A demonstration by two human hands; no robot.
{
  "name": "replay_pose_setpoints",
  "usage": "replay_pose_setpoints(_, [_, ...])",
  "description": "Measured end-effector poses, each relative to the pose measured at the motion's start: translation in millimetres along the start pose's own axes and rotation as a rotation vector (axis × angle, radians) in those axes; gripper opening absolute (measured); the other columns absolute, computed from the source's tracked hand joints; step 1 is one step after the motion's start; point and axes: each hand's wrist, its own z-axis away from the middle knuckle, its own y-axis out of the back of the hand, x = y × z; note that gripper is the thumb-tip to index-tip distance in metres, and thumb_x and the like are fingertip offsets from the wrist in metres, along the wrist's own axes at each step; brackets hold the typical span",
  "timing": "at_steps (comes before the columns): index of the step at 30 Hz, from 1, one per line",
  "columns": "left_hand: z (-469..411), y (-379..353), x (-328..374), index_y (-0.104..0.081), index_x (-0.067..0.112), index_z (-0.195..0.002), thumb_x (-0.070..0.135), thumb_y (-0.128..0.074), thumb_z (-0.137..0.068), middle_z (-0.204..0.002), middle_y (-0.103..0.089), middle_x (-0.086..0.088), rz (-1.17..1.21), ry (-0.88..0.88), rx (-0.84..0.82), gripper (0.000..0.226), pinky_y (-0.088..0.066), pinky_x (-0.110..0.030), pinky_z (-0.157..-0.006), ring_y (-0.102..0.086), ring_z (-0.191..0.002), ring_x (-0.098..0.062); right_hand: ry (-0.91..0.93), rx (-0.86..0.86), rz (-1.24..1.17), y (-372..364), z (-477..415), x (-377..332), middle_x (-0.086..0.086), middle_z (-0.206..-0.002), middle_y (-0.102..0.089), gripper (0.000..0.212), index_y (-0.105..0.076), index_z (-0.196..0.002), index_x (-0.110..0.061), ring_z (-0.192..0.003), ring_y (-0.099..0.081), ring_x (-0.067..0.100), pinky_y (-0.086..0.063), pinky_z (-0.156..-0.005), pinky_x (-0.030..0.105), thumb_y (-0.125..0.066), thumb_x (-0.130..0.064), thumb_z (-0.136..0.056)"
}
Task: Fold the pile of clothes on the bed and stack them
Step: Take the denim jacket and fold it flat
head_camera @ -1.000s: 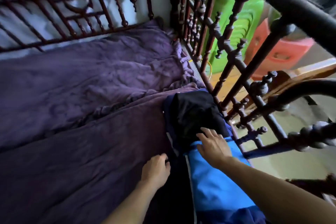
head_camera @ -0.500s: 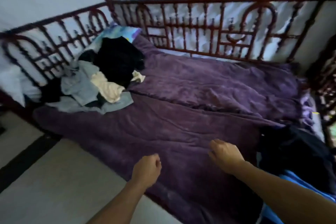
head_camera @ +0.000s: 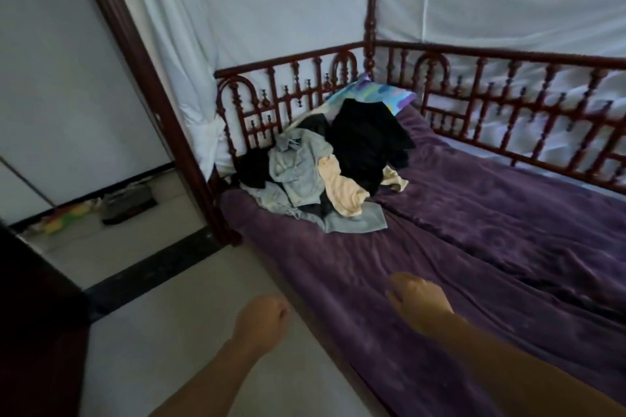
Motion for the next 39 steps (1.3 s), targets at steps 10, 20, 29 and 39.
replay_pose_setpoints(10, [-106.1,54.2,-89.7,-0.027,0.030,-0.060,0.025,-0.045,-0.096,-0.059,-0.031,0.006,0.075,0.015,0.037,0.041,-0.037,-0.032,-0.063,-0.050,-0.069,-0.024,0.033,-0.042,-0.028,-15.8,-141.2,-77.5,-0.007,-0.112,-0.061,0.027,-0.056,-0.111,-0.028,-0.097,-0.063,0.021,-0.047,-0.073,0.032,-0.044,-0.046,-0.095])
replay_pose_setpoints(20, [-298.9,73.2,-132.8,-0.034,0.031,-0.064,0.026,-0.046,-0.095,-0.062,-0.036,0.012,0.023,-0.039,-0.016,0.034,-0.033,-0.020,-0.058,-0.043,-0.061,-0.005,-0.155,-0.161,-0.119,-63.5,-325.0,-44.2,-0.005,-0.121,-0.062,0.033,-0.056,-0.121,-0.027,-0.107,-0.062,0.017,-0.048,-0.083,0.030,-0.046,-0.044,-0.095])
replay_pose_setpoints(29, [-454.0,100.8,-172.1,-0.056,0.028,-0.086,0.030,-0.046,-0.095,-0.081,-0.056,0.013,0.077,0.005,-0.061,0.013,-0.046,-0.024,-0.074,-0.056,-0.078,-0.009,-0.142,-0.196,-0.074,-82.2,-479.8,-55.0,-0.003,-0.114,-0.061,0.028,-0.055,-0.116,-0.026,-0.100,-0.062,0.018,-0.044,-0.076,0.030,-0.043,-0.042,-0.097])
replay_pose_setpoints(39, [-682.6,81.0,-240.7,-0.063,0.022,-0.099,0.029,-0.048,-0.095,-0.091,-0.065,0.005,0.157,-0.027,-0.228,0.016,-0.049,-0.030,-0.077,-0.062,-0.089,-0.013,-0.317,-0.258,-0.084,-148.8,-647.1,-76.8,-0.004,-0.123,-0.056,0.034,-0.051,-0.127,-0.028,-0.106,-0.060,0.016,-0.045,-0.081,0.029,-0.043,-0.042,-0.097])
